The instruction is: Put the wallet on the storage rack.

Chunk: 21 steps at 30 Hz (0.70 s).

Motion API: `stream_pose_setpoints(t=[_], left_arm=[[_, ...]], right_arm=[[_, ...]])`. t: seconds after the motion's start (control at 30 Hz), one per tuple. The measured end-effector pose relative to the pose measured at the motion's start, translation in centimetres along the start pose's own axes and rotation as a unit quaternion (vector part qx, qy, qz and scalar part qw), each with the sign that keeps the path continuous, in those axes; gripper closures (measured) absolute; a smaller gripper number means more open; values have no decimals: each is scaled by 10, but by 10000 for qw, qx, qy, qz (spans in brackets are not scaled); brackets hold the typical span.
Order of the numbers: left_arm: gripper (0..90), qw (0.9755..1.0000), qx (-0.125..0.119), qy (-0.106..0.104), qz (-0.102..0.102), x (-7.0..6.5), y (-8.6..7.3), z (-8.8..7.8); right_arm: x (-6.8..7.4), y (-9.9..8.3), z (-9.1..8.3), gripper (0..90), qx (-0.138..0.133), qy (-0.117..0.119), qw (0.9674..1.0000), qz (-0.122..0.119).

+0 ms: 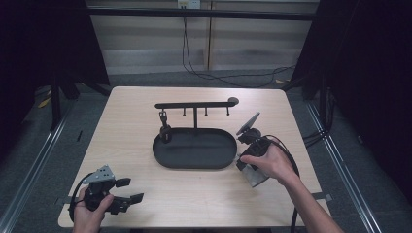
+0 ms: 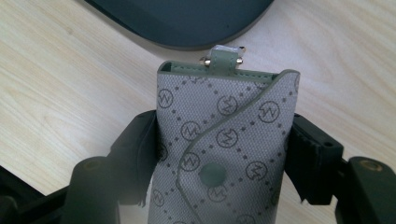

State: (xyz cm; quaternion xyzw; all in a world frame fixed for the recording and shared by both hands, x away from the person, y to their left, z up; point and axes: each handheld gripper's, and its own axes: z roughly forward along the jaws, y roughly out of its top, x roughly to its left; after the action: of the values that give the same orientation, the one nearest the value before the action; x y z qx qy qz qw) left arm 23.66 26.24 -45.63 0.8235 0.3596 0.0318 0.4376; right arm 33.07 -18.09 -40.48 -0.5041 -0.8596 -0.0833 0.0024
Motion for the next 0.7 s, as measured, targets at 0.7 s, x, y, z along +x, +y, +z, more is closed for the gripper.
stream_pose_setpoints(t=[0.7], left_arm=[[193, 10000, 17, -43, 14, -1, 0, 0]], right_arm=[[-4, 27, -15, 329, -452, 213, 9984, 259]])
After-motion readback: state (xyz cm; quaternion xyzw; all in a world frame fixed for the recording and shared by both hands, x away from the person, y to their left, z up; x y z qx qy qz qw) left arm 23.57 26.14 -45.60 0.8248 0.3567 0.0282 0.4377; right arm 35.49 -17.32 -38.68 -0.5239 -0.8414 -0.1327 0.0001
